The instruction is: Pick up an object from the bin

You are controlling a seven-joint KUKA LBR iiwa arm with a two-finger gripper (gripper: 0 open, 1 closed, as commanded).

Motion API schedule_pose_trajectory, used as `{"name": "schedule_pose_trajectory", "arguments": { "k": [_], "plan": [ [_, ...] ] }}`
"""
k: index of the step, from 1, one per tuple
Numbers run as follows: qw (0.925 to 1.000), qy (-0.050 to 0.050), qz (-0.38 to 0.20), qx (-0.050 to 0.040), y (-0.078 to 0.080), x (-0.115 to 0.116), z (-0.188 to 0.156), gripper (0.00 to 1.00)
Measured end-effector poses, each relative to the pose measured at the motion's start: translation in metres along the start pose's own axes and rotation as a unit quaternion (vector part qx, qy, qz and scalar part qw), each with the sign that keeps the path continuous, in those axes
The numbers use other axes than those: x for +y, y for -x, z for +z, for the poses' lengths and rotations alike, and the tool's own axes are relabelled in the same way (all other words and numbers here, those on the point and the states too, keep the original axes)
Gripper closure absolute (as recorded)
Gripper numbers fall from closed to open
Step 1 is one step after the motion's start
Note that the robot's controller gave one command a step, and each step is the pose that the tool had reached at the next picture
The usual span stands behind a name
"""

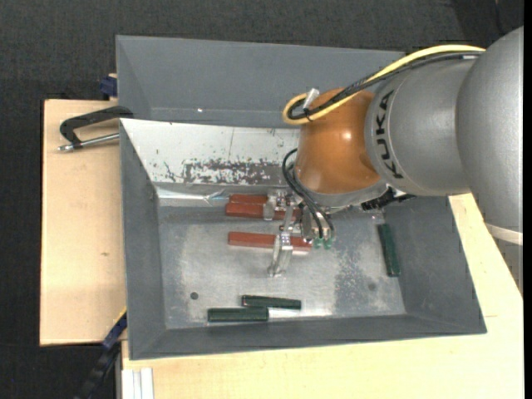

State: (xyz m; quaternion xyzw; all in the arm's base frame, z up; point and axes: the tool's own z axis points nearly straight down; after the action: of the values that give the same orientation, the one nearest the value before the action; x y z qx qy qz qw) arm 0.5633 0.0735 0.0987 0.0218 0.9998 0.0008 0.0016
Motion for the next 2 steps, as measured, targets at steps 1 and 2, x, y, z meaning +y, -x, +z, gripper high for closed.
{"name": "schedule_pose_trajectory", "arguments": {
  "k": [1,2],
  "plan": [
    [0.9959,0.000,-0.090,0.0016,-0.012,0.014,0.001,0.00],
    [0.9878,0.001,-0.156,-0.0008,0.008,0.017,0.028,1.00]
  ]
}}
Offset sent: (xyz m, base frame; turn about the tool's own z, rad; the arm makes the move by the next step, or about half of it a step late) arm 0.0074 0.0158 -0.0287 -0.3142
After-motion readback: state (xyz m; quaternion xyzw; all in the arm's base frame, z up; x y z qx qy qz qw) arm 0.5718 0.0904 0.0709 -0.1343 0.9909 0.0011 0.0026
